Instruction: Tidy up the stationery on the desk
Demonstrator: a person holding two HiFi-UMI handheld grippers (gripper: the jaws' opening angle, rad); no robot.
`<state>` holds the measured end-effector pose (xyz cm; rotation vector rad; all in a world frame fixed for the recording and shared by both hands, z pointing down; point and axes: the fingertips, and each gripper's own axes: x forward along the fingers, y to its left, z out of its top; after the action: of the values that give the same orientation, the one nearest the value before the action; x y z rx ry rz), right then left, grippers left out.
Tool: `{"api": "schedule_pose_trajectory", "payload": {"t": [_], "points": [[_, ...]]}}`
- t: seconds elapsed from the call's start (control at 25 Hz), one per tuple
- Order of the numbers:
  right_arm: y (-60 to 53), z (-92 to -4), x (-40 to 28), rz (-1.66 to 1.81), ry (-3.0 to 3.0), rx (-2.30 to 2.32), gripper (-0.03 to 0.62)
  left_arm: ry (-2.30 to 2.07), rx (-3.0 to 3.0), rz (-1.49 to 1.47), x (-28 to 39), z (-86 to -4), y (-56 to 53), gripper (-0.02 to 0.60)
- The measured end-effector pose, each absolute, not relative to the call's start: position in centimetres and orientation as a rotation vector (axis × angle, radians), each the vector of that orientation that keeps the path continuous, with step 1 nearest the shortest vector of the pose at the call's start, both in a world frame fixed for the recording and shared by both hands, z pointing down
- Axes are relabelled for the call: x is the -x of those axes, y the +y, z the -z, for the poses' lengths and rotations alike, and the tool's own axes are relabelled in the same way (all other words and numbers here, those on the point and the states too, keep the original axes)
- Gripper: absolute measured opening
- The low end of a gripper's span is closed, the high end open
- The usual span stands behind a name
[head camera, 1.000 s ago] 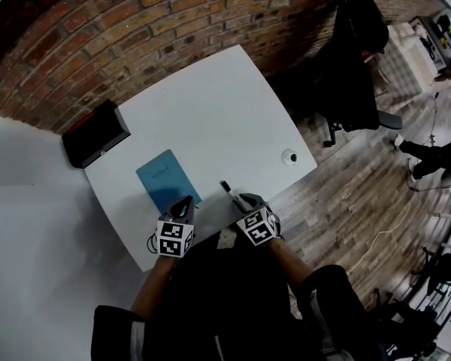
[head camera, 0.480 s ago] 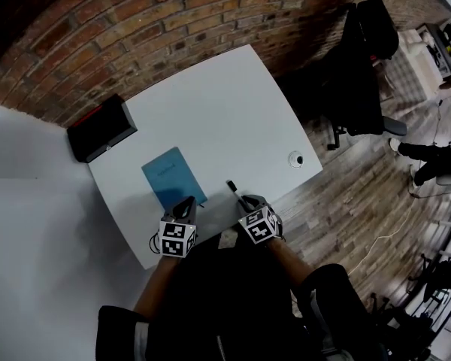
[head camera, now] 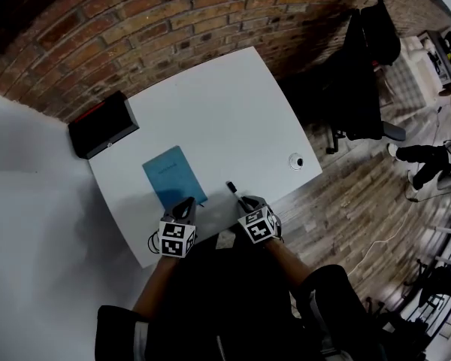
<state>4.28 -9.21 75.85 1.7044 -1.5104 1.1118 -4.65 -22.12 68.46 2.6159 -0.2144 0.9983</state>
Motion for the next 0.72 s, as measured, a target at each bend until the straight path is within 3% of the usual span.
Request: {"api": "schedule_pose_trajectory", "payload": {"t": [0.72], "points": [[-11.2,-72.9,-5.5,-1.147,-1.52,-1.838,0.08,-0.284,-2.627,-0.945,5.9,-67.7,-22.9,0.023]]}}
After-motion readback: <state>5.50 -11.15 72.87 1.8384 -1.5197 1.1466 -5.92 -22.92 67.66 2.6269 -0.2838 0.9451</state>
